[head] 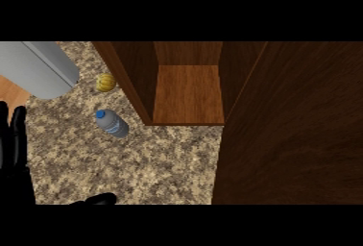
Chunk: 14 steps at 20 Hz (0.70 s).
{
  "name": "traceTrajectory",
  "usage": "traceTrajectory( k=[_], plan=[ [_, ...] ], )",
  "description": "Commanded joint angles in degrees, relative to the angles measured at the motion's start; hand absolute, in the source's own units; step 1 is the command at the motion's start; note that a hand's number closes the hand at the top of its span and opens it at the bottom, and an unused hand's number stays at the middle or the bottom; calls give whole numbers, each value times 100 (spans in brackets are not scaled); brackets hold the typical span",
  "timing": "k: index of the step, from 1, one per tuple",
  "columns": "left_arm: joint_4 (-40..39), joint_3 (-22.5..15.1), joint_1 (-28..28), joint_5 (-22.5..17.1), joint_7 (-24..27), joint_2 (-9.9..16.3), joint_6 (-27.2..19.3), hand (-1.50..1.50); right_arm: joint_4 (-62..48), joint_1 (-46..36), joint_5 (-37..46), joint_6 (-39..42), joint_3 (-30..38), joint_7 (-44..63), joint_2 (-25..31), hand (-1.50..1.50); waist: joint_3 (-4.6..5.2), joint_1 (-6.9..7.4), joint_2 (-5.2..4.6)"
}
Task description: Pick up the bottled water, place it into the cabinet and close the cabinet
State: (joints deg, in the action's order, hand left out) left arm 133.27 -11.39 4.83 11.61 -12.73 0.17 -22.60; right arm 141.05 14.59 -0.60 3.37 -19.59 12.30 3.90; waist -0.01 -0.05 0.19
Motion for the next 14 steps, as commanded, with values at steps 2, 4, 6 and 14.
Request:
traceTrajectory(
  k=[2,4,6,14],
  plan=[
    [402,-265,-189,602,-725,-16,-240,-150,519,367,554,-224,-755,335,-99,-150,-1,-21,-5],
    [971,-610,291,823,-987,-16,-156,-150,245,-153,798,-365,-882,418,-225,-150,0,17,-3],
    [1202,-985,622,1047,-973,1,-318,-150,418,96,698,-403,-932,444,-160,-150,0,22,6],
    [1022,-557,516,706,-1062,276,-320,-150,551,379,1205,-701,-1668,262,28,-150,0,-35,20]
  ],
)
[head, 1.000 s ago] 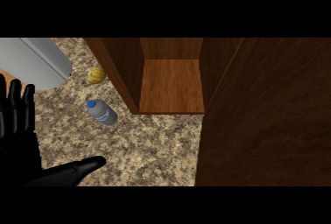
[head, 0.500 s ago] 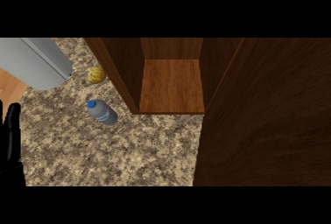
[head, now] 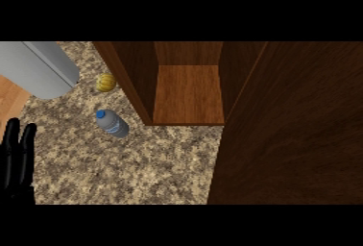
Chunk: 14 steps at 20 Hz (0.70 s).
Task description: Pick up the bottled water, place it into the cabinet and close the cabinet
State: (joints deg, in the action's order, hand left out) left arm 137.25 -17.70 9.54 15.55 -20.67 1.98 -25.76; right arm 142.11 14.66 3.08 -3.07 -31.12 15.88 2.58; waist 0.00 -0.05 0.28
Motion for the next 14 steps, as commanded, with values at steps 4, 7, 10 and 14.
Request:
traceTrajectory(
  k=[4,7,10,14],
  plan=[
    [521,9,122,364,-253,155,-44,-150,420,-28,1056,-362,-592,362,72,-150,4,-2,5],
    [639,310,151,164,-406,341,58,-150,939,119,930,-465,-451,558,289,-150,5,-18,14],
    [71,357,-424,139,-428,181,-23,-150,635,-133,908,-531,-468,555,301,-150,2,-28,-14],
    [-645,539,-146,-184,442,161,14,-150,475,-67,706,-522,-242,122,514,-150,4,-29,-19]
  ],
)
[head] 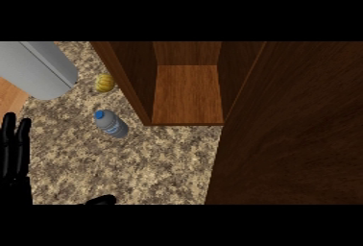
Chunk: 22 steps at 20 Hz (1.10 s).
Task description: Pick up the bottled water, place it into the cabinet and close the cabinet
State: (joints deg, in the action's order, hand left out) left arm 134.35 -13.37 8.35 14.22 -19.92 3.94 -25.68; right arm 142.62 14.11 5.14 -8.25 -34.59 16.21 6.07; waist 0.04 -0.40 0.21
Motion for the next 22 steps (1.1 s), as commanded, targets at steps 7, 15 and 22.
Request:
traceTrajectory(
  k=[7,15,22],
  plan=[
    [-908,628,-26,-534,807,80,263,-150,745,44,768,-278,-317,451,295,-150,3,-2,-6],
    [-2167,922,-629,-632,1299,-134,187,-150,260,-527,795,-564,-304,441,180,-150,1,7,-17],
    [-3562,1839,-809,-1535,2438,174,769,-150,417,-622,1147,-831,-741,639,249,-150,14,-22,-11]
  ],
)
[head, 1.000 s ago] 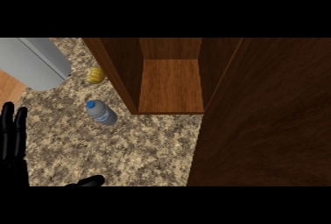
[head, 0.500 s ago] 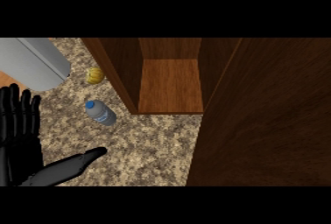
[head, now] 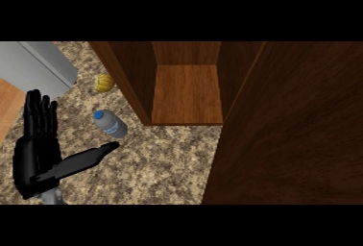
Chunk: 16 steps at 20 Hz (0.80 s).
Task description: Pick up the bottled water, place it into the cabinet and close the cabinet
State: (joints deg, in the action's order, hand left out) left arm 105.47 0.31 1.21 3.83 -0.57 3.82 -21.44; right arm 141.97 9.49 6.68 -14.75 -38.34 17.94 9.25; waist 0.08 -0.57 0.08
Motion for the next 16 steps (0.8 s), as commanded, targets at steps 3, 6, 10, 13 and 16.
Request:
traceTrajectory(
  k=[3,6,10,13,16],
  plan=[
    [-868,158,-273,-128,354,-14,155,-150,841,342,686,-52,-197,235,403,-150,-4,-24,9],
    [-1340,246,-286,-170,830,-61,205,-150,998,200,682,-190,-208,489,363,-150,-2,-10,6],
    [-2261,260,-758,-197,1449,-289,193,-150,661,79,744,-294,-327,309,327,-150,-2,-18,-1],
    [-2889,499,-676,-498,2019,-196,556,-150,402,-223,665,-379,-105,339,250,-150,0,1,-9],
    [-2831,425,-928,-337,1647,-227,342,-150,476,397,639,-369,-368,-227,612,-150,-8,-6,5]
  ],
)
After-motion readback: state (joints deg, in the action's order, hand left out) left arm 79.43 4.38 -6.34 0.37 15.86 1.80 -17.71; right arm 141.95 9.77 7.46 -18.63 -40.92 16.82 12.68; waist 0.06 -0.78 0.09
